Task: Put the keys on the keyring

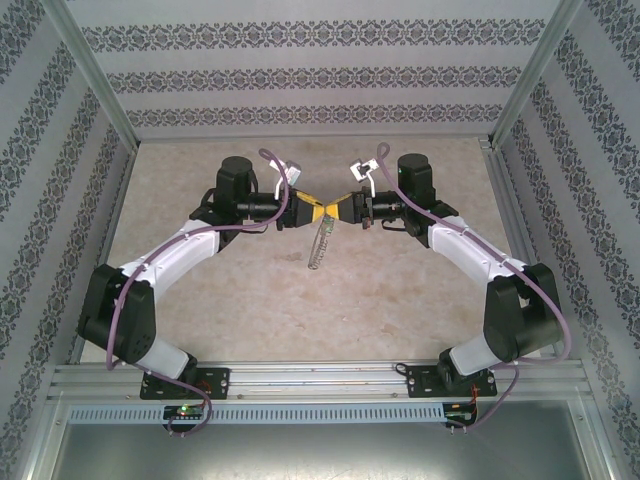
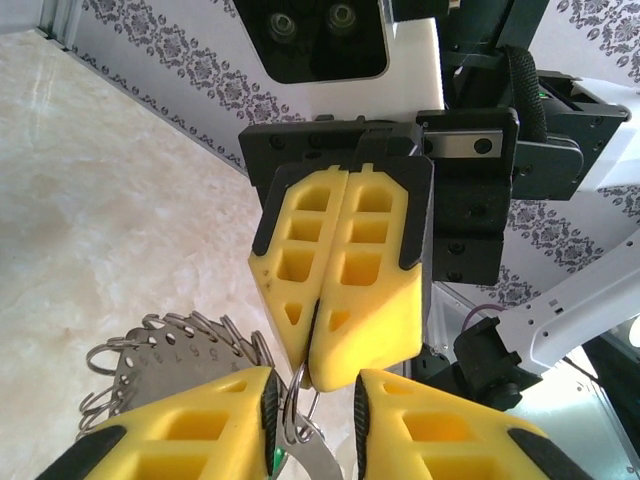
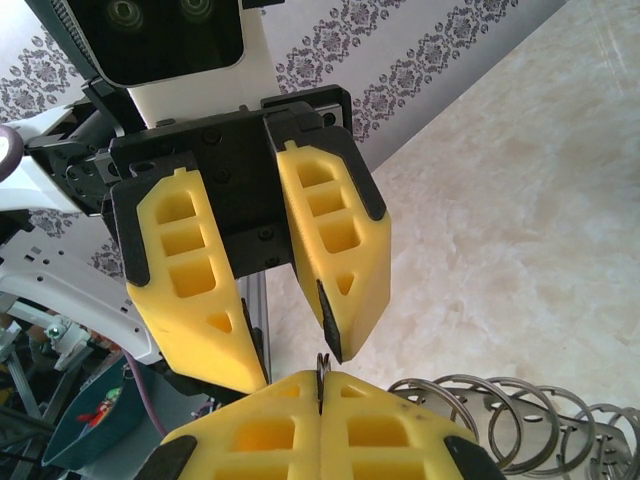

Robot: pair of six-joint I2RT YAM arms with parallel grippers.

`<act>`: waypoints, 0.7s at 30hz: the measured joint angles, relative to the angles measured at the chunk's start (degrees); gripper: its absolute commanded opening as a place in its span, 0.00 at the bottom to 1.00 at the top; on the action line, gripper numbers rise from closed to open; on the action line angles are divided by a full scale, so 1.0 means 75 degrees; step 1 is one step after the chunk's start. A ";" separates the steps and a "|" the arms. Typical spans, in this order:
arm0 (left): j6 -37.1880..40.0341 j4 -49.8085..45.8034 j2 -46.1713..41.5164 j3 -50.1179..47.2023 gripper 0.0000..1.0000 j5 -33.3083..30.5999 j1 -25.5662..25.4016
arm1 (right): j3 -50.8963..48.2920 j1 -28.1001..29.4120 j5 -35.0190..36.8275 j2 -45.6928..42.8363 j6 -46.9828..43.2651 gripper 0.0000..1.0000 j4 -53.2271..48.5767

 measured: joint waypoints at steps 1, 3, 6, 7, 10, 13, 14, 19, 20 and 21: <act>-0.0006 0.0020 0.0020 0.0000 0.27 0.0006 -0.0012 | 0.0000 0.0000 0.0000 0.0000 0.0003 0.00 0.0003; -0.0032 0.0061 0.0061 0.0000 0.27 0.0023 -0.0029 | 0.0000 0.0000 0.0000 0.0000 0.0000 0.00 0.0000; -0.0082 0.0117 0.0111 0.0000 0.27 0.0026 -0.0055 | 0.0000 0.0003 0.0000 0.0000 0.0000 0.00 0.0003; -0.0090 0.0134 0.0128 0.0000 0.26 0.0029 -0.0064 | 0.0000 0.0003 0.0000 0.0000 0.0000 0.00 0.0003; -0.0122 0.0166 0.0184 0.0000 0.22 0.0032 -0.0087 | 0.0000 0.0000 0.0000 0.0000 0.0000 0.00 0.0003; -0.0146 0.0216 0.0195 0.0000 0.21 0.0055 -0.0096 | 0.0000 0.0000 0.0009 0.0003 0.0000 0.00 0.0006; -0.0146 0.0221 0.0198 0.0000 0.20 0.0058 -0.0096 | 0.0000 0.0000 0.0009 0.0003 0.0000 0.00 0.0006; -0.0157 0.0242 0.0198 -0.0009 0.15 0.0050 -0.0096 | 0.0000 -0.0003 0.0023 0.0003 0.0000 0.00 0.0006; -0.0169 0.0271 0.0198 -0.0015 0.14 0.0050 -0.0096 | 0.0000 -0.0003 0.0023 0.0003 0.0000 0.00 0.0009; -0.0175 0.0294 0.0198 -0.0023 0.13 0.0050 -0.0096 | 0.0000 -0.0003 0.0023 0.0003 0.0000 0.00 0.0026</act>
